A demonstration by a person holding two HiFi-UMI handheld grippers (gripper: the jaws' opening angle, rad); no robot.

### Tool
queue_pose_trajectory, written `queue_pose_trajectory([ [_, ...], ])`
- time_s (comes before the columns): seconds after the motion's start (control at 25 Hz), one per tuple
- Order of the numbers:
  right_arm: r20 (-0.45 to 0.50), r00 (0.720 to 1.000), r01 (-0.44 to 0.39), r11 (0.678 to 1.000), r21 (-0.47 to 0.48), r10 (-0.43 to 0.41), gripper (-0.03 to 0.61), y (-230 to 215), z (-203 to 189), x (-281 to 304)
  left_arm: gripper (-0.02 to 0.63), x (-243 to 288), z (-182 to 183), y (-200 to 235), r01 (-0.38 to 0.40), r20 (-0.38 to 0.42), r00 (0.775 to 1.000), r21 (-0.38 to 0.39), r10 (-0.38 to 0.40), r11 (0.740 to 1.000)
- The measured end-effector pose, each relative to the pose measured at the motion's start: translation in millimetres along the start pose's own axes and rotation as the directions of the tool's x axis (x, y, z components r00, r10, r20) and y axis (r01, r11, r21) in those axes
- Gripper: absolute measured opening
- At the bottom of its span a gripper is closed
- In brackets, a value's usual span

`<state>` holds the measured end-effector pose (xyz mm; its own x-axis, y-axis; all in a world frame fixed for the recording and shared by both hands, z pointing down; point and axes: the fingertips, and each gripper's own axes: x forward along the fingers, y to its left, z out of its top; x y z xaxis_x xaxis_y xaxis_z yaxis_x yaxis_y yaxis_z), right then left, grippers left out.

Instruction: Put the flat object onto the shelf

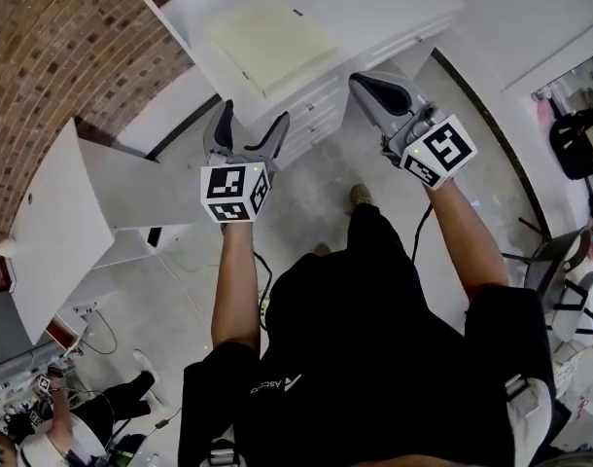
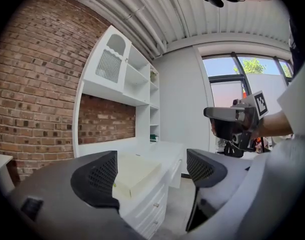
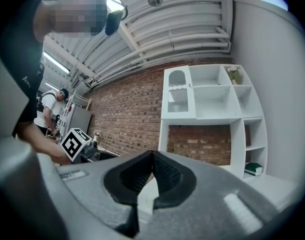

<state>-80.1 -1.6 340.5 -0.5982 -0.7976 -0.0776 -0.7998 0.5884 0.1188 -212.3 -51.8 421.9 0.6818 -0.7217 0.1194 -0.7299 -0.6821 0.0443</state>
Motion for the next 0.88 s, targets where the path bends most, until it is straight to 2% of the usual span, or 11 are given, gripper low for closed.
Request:
queue_pose_trajectory([
  [0.28,-0.042,0.996,-0.082,0.996,0.016,0.083,0.002,-68,-34,31,0.433,67,-40,32,-0.096,-0.105,0.99,-0.03,0.092,0.995],
  [0.52,-0.074,0.982,-0.17,0.984,0.052,0.174,0.002,-120,-63,57,0.433,115,-67,59,-0.204,-0.179,0.967,-0.122,0.18,0.971],
  [0.72,-0.08,0.965,-0.243,0.967,0.08,0.25,0.002,-155,-83,72,0.434,145,-86,75,-0.302,-0.236,0.939,-0.208,0.252,0.93],
  [0.88,-0.097,0.947,-0.301,0.951,0.072,0.307,0.002,-173,-98,85,0.435,160,-102,93,-0.388,-0.287,0.907,-0.284,0.308,0.877],
])
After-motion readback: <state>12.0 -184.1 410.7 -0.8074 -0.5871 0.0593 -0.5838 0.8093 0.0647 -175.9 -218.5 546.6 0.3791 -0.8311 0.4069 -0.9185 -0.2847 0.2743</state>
